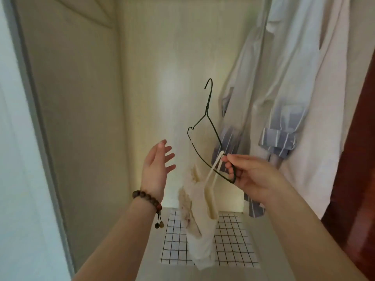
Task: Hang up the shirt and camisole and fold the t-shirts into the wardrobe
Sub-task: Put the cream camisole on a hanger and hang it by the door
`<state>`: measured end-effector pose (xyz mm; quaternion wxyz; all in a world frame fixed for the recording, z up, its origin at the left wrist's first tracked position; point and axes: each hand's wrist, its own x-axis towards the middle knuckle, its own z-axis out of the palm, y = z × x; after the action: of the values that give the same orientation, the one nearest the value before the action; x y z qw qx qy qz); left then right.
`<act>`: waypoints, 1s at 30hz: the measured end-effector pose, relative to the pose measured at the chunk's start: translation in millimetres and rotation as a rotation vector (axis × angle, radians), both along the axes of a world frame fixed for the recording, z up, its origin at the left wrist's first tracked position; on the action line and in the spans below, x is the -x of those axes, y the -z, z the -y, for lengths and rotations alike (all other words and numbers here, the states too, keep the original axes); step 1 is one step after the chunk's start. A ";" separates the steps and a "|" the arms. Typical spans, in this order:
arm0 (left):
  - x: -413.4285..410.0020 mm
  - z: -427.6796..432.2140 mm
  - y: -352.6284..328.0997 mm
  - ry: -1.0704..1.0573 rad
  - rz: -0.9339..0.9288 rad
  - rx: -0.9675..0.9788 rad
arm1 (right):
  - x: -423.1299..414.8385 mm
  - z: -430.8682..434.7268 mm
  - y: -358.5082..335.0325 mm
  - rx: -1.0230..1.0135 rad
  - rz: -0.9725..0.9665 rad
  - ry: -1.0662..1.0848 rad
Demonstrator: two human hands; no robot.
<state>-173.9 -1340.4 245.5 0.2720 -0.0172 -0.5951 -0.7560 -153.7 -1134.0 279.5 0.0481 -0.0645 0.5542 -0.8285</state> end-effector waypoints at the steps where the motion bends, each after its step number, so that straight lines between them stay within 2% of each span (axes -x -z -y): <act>1: 7.1 2.8 -9.4 0.016 -0.017 -0.010 | 4.9 2.8 -11.0 -0.006 -0.018 0.015; 9: 63.5 7.1 -76.7 0.093 -0.149 -0.024 | 44.1 4.9 -95.5 -0.064 -0.143 0.108; 21: 133.6 -35.6 -199.8 0.221 -0.328 -0.098 | 81.1 -16.5 -219.8 -0.145 -0.249 0.148; 30: 153.9 -42.9 -288.0 0.335 -0.433 -0.031 | 89.2 -20.0 -302.3 -0.152 -0.373 0.255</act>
<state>-327.7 -1297.5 533.5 0.2644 -0.2726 -0.5003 -0.7781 -242.9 -1114.0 581.8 -0.1555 -0.1421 0.6180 -0.7574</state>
